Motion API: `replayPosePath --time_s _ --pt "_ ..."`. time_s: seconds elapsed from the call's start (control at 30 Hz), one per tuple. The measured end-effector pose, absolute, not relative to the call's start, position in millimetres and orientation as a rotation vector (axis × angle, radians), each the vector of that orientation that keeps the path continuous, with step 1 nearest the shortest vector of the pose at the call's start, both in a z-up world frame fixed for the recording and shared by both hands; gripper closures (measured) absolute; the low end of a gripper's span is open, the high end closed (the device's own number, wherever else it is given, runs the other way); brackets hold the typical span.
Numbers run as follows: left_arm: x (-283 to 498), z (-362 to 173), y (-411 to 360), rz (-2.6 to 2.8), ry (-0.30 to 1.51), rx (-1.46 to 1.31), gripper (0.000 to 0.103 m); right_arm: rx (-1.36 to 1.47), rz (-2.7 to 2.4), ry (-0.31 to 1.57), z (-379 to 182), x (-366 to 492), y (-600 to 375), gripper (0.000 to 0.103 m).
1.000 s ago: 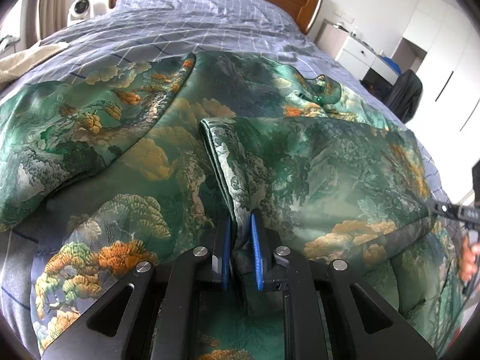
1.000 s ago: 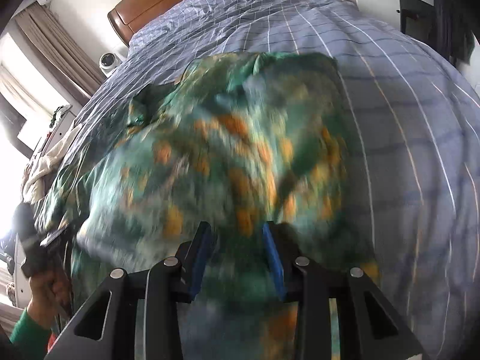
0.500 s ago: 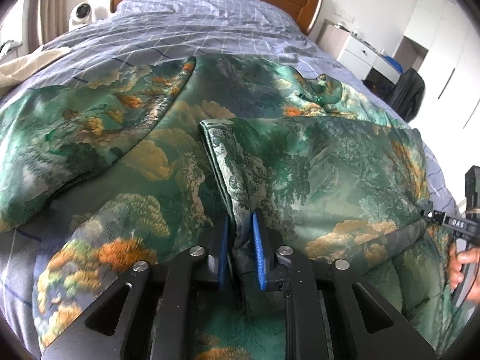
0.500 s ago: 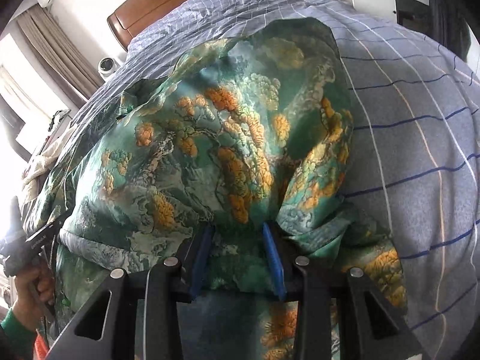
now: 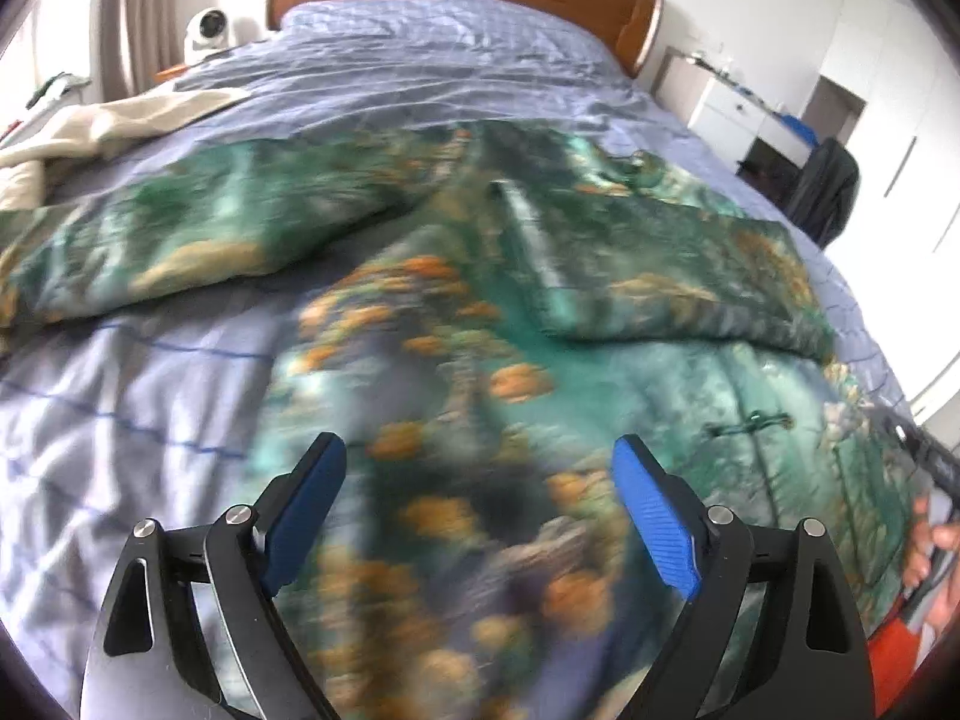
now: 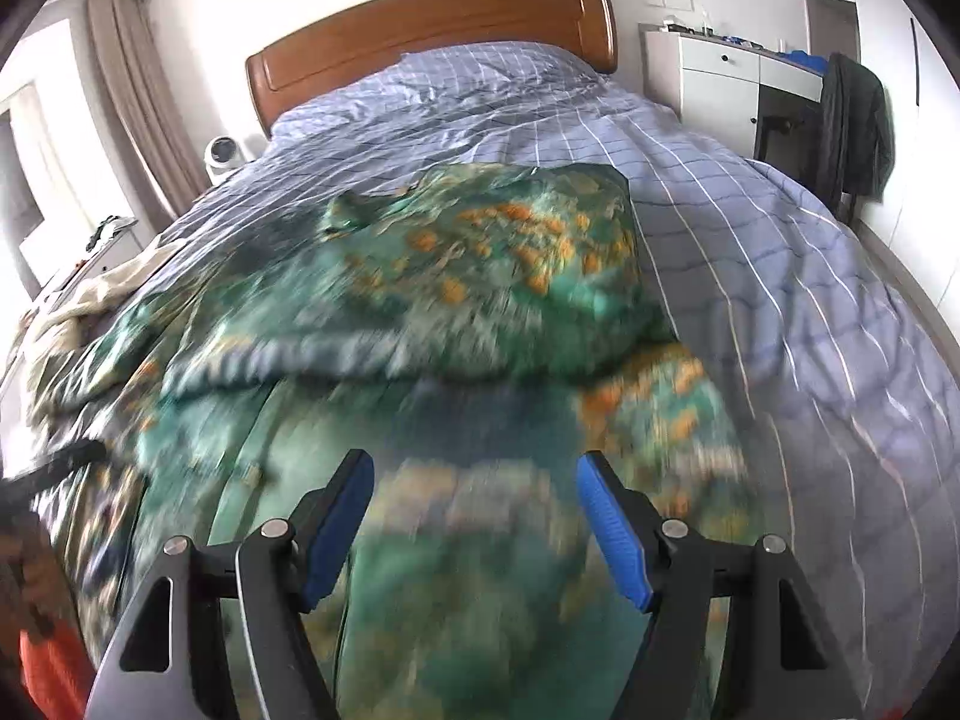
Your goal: Fold large clothes
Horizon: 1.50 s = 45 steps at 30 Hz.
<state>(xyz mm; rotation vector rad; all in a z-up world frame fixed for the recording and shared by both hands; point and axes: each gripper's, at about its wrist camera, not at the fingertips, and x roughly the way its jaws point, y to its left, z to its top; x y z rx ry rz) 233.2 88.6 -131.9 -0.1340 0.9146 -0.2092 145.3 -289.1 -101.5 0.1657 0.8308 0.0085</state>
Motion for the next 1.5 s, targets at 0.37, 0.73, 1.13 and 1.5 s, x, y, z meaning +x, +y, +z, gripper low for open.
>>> replayPosePath --time_s 0.37,0.73,1.13,1.5 --pt "266 -147 253 0.120 0.867 -0.531 0.010 0.233 -0.010 0.865 -108 96 -293 0.031" --pt "324 -165 349 0.397 0.808 -0.799 0.083 0.240 0.081 0.895 -114 98 -253 0.031" --pt "337 -17 145 0.142 0.509 -0.006 0.094 0.269 0.109 0.875 -115 84 -248 0.031" --pt "326 -116 -69 -0.227 0.575 0.650 0.092 0.313 0.053 0.856 -113 70 -274 0.031"
